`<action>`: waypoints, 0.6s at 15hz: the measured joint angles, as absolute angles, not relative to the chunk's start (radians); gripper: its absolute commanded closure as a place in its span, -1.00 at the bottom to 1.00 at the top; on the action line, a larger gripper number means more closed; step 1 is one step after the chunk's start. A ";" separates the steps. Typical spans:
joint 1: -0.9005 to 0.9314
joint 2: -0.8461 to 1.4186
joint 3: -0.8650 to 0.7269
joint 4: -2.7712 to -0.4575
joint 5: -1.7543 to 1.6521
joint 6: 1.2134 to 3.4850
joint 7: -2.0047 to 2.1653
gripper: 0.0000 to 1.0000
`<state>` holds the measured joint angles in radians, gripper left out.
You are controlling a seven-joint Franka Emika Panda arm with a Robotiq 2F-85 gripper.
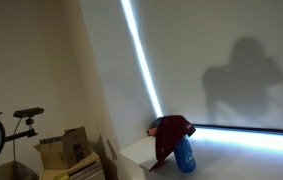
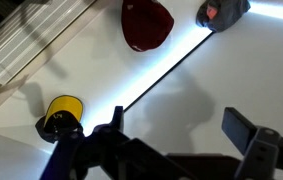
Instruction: Move the maroon cap from the top of the blue bottle to the window sill
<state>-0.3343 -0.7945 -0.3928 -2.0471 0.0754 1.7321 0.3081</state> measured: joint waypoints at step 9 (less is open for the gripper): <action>-0.330 -0.359 -0.437 -1.970 0.148 1.665 0.242 -1.00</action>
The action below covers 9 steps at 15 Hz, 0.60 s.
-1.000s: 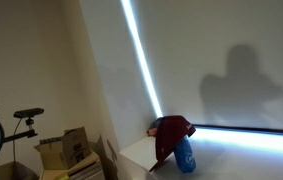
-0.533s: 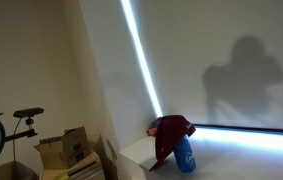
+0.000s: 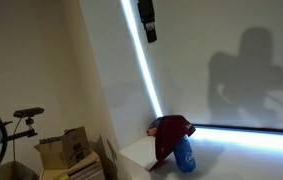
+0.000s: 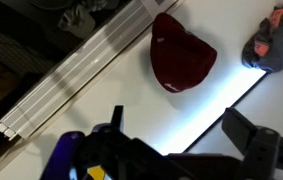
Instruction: Move the maroon cap from the top of the blue bottle to the window sill
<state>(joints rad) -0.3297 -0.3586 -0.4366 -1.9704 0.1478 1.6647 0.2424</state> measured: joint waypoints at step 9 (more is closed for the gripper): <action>-0.313 -0.153 -0.405 -1.793 0.139 1.497 0.200 -1.00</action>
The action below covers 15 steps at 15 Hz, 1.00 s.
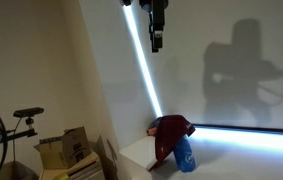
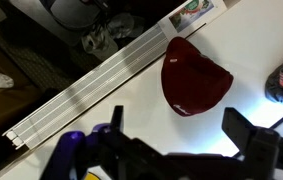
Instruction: Move the maroon cap from the top of the blue bottle to the window sill
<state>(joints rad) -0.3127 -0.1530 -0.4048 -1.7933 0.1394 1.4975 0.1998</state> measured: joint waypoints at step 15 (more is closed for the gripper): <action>-0.124 -0.151 -0.059 -2.073 -0.285 1.741 0.601 -1.00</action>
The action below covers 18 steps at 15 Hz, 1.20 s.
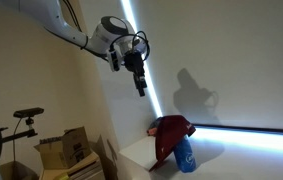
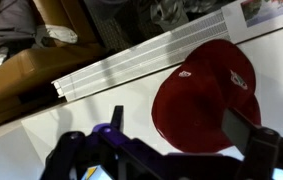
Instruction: Move the maroon cap from the top of the blue bottle to the window sill
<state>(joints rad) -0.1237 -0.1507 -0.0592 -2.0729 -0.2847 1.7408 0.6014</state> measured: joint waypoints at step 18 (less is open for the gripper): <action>-0.131 -0.060 -0.139 -2.174 -0.465 2.077 0.086 -1.00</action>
<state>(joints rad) -0.1309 -0.0601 -0.1394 -2.1735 -0.4648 2.0766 0.0863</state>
